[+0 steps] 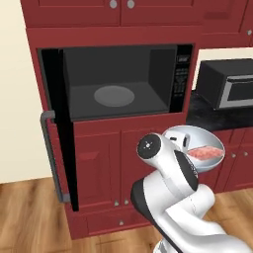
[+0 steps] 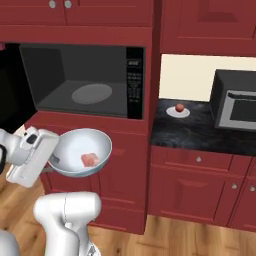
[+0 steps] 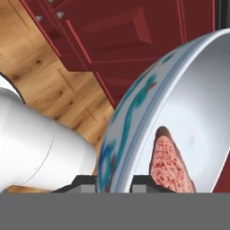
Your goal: Remove the peach from the bowl and place it on the small plate. Then place the bowl with only the steak in the microwave, close the door, and press the start button to microwave the steak.
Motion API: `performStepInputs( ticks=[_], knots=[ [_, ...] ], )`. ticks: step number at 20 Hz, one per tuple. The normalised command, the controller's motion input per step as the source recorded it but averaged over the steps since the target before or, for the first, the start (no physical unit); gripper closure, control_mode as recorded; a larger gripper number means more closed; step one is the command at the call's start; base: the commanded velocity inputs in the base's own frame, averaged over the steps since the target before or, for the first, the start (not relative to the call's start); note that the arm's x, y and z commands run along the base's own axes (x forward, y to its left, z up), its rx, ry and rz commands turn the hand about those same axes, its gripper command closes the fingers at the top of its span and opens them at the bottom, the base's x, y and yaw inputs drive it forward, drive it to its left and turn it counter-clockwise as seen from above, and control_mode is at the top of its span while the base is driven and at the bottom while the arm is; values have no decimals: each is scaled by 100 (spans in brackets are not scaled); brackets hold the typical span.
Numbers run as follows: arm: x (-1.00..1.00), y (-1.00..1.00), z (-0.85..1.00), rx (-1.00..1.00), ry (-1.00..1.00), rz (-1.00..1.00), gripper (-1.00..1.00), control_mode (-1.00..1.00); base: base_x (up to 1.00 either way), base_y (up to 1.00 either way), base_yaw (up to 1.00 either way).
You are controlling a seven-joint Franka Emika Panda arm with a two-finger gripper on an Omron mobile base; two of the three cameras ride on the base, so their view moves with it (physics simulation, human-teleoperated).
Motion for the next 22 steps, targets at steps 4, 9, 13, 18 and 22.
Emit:
performStepInputs(
  ticks=[4,9,13,18,22],
  knots=[
    [0,0,0,0,0,0,100,100,80,6,0],
    [0,0,0,0,0,0,100,100,24,12,2],
    [0,0,0,0,0,0,100,100,-6,16,0],
    [0,0,0,0,0,0,100,100,-35,10,0],
    [0,0,0,0,0,0,100,100,-47,30,-2]
  ],
)
